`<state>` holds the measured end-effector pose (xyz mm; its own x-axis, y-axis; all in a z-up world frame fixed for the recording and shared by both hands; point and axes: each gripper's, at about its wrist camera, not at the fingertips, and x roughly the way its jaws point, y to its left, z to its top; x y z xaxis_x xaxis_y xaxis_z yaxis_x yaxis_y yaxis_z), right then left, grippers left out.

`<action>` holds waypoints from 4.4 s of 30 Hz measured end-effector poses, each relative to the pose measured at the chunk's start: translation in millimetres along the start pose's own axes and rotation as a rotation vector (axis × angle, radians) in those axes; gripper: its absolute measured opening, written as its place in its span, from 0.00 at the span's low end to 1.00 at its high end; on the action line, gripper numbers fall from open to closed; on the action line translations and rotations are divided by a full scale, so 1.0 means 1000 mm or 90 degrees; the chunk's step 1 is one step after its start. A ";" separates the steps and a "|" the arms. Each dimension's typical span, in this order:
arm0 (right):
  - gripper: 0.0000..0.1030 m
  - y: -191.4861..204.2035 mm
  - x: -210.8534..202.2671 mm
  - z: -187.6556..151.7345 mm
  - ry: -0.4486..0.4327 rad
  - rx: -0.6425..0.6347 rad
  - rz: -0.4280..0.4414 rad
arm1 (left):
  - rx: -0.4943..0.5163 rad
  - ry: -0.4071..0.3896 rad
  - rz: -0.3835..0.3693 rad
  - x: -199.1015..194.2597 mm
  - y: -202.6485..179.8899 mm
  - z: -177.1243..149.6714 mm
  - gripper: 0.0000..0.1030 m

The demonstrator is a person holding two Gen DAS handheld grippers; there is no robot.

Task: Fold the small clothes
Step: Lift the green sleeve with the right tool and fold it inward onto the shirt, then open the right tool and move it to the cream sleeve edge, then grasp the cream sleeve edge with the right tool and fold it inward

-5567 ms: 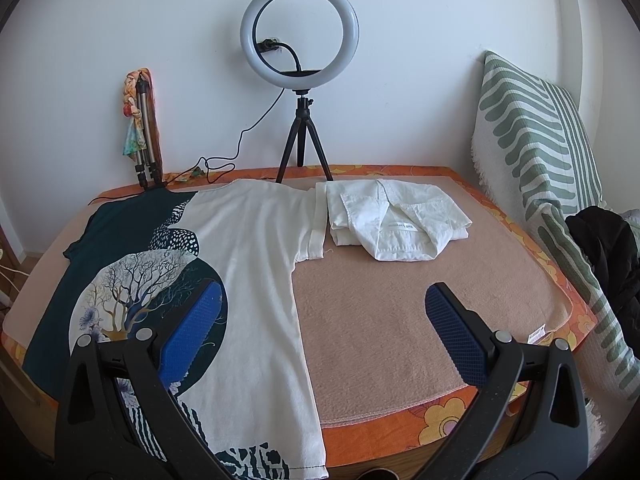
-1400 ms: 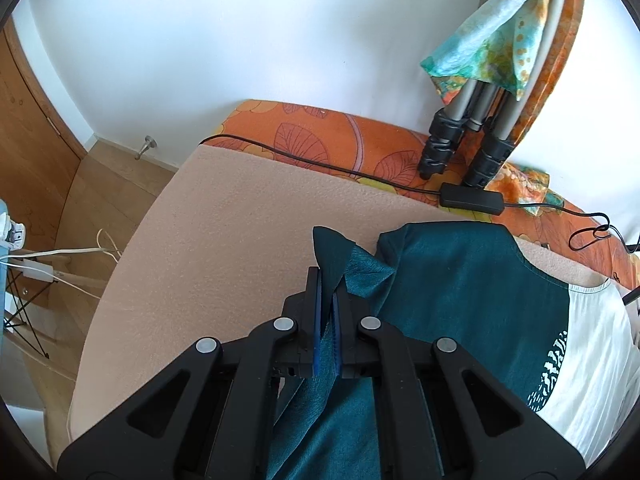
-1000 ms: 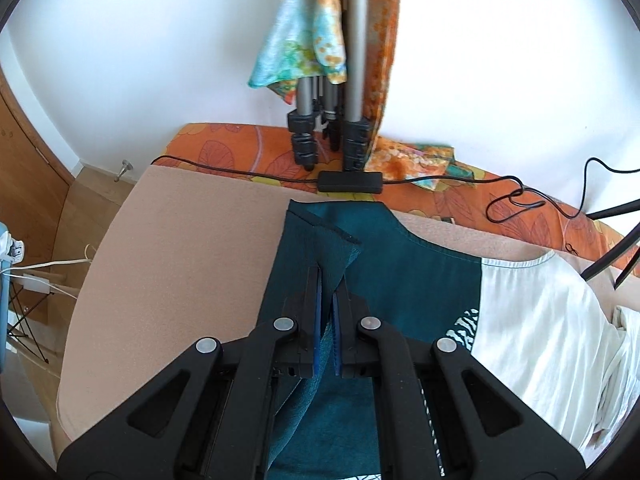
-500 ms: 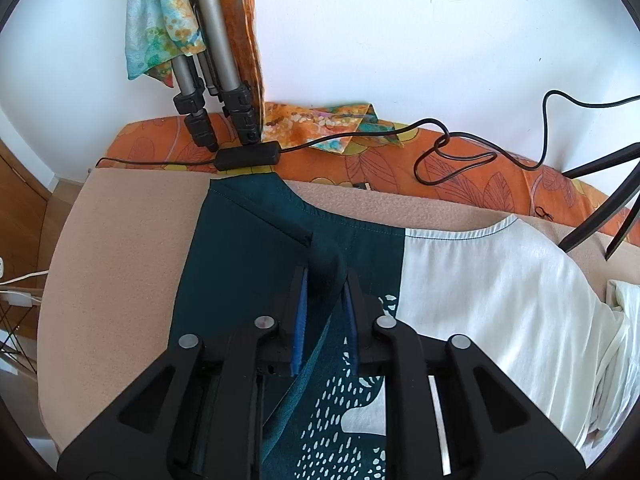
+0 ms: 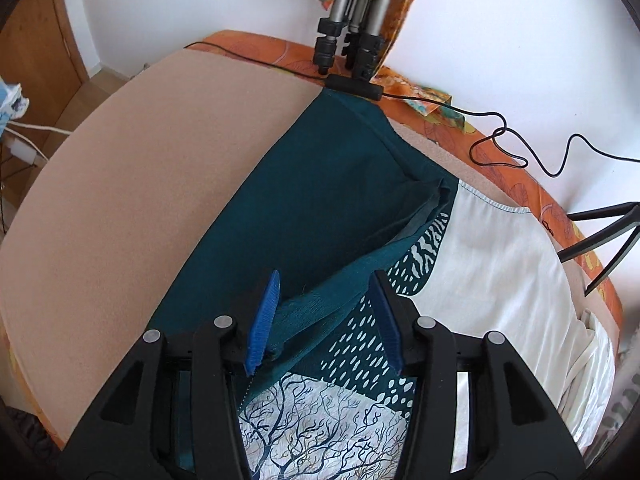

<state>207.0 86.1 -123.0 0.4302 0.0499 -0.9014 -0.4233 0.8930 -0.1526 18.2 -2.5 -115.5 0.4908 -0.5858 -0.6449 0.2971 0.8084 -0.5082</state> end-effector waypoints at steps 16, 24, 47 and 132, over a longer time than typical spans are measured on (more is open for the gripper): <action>0.48 -0.087 -0.029 -0.069 0.043 0.150 -0.087 | 0.062 0.015 0.010 -0.006 -0.014 -0.009 0.03; 0.55 -0.119 -0.131 -0.122 -0.050 0.212 -0.023 | 0.080 0.037 -0.005 -0.021 -0.023 -0.019 0.38; 0.63 -0.227 -0.236 -0.384 -0.175 0.415 0.012 | 0.258 -0.013 0.059 -0.012 -0.088 -0.031 0.38; 0.05 -0.298 -0.029 -0.053 -0.008 0.282 -0.102 | 0.091 -0.057 -0.066 0.072 -0.115 -0.028 0.03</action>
<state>278.7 -205.4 -72.7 0.4726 -0.1011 -0.8755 0.0290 0.9946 -0.0992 -3.6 -139.5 -119.3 0.5202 -0.6643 -0.5367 0.4599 0.7474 -0.4794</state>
